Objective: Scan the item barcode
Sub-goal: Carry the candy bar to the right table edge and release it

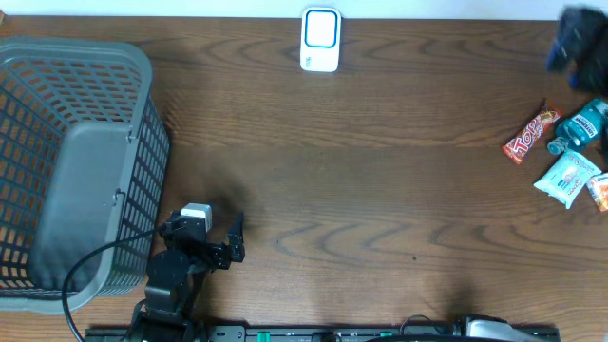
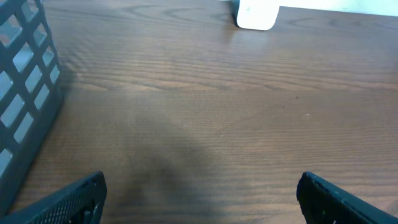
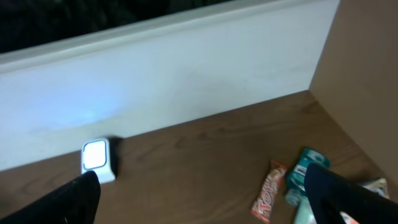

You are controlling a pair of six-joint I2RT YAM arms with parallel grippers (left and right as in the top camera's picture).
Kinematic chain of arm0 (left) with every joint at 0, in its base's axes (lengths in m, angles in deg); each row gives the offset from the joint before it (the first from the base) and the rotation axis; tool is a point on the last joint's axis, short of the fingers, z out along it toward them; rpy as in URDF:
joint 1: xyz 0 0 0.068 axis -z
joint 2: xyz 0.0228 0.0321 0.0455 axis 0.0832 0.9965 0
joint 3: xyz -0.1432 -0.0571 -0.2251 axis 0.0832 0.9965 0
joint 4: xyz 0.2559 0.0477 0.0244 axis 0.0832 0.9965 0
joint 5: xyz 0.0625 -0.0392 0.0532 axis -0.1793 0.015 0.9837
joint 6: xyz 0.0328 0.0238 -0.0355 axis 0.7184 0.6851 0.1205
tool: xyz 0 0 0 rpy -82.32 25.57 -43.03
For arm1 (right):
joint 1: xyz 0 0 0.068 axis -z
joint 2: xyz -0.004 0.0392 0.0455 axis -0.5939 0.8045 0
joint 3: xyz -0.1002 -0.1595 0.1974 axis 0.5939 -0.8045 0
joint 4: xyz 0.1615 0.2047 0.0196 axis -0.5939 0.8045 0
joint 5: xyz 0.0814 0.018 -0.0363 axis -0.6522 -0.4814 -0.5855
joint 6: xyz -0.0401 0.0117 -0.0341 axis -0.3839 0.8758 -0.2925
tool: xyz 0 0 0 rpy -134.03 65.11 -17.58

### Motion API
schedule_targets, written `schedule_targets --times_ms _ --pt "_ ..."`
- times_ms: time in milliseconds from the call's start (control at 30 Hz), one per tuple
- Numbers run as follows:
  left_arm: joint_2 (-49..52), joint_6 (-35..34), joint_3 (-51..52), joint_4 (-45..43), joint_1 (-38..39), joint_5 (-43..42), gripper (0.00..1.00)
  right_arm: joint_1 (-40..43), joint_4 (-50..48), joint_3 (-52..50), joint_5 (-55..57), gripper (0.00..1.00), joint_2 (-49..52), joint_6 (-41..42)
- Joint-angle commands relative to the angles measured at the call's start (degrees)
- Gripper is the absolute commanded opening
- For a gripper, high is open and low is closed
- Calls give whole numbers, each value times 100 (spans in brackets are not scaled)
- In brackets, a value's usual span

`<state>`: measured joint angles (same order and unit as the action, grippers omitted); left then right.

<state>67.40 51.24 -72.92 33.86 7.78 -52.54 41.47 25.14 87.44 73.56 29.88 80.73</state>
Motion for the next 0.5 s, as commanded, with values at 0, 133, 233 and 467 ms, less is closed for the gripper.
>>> schedule_targets --times_ms 0,133,233,467 --pt "-4 72 125 66 17 -52 98 -31 321 33 -37 99 -483 42" --pt "-4 72 125 66 17 -52 98 -31 817 33 -37 99 -1054 42" --pt "-4 72 125 66 17 -52 98 -31 1259 33 -37 99 -1475 42" --pt "-4 72 125 66 17 -52 98 -31 2411 33 -37 99 -2212 44"
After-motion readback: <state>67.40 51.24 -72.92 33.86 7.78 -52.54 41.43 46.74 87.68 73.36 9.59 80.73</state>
